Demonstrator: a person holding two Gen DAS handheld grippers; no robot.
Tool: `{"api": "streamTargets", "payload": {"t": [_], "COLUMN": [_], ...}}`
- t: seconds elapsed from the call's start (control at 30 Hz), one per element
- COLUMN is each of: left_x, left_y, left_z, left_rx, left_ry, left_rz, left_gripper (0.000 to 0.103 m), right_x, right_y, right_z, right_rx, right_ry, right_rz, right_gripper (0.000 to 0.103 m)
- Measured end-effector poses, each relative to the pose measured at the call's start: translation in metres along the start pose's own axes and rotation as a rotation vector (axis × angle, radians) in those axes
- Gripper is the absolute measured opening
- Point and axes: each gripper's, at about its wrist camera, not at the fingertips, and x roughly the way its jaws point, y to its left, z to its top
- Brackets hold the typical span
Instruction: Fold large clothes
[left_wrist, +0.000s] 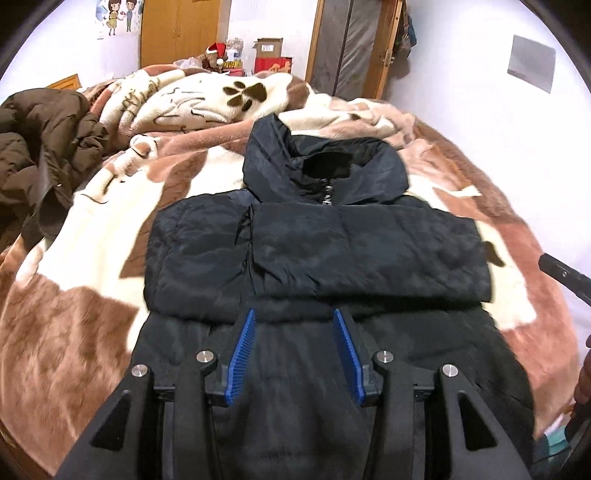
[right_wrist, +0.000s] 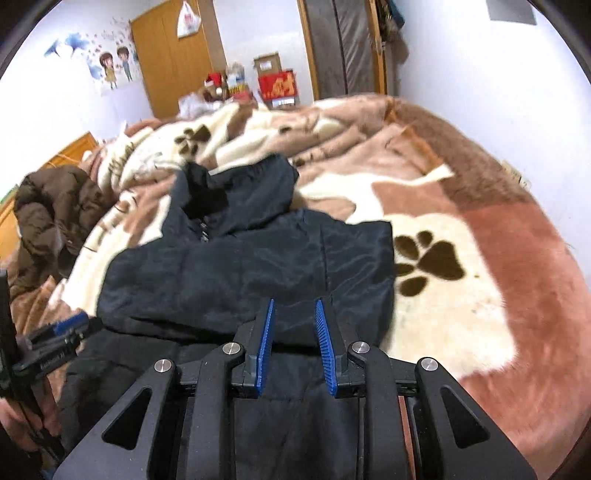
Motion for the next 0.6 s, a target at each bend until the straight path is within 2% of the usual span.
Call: {"api": "streamTargets", "payload": {"t": [0.17, 0.3, 0.43, 0.5, 0.6], "left_x": [-0.045, -0.073, -0.09, -0.097, -0.103], "left_y": [-0.005, -0.009, -0.014, -0.016, -0.016], "left_z": [-0.022, -0.039, -0.059, -0.069, -0.08], "left_rx": [-0.018, -0.026, -0.022, -0.017, -0.019], "left_ry": [-0.021, -0.029, -0.022, -0.014, -0.001], "left_rz": [-0.032, -0.057, -0.07, -0.071, -0.072], "left_gripper": [0.047, 0.047, 0.047, 0.047, 0.048], "right_x": [-0.044, -0.068, -0.078, -0.08, -0.082], "right_y": [0.017, 0.037, 0.055, 0.059, 0.063], "right_z": [-0.015, -0.038, -0.064, -0.075, -0.09], "right_rx": [0.041, 0.025, -0.022, -0.045, -0.079], "right_ry": [-0.054, -0.059, -0.043, -0.034, -0.03], "right_rz": [0.016, 0.041, 0.061, 0.068, 0.059], "right_gripper": [0.026, 0.028, 0.032, 0.039, 0.042]}}
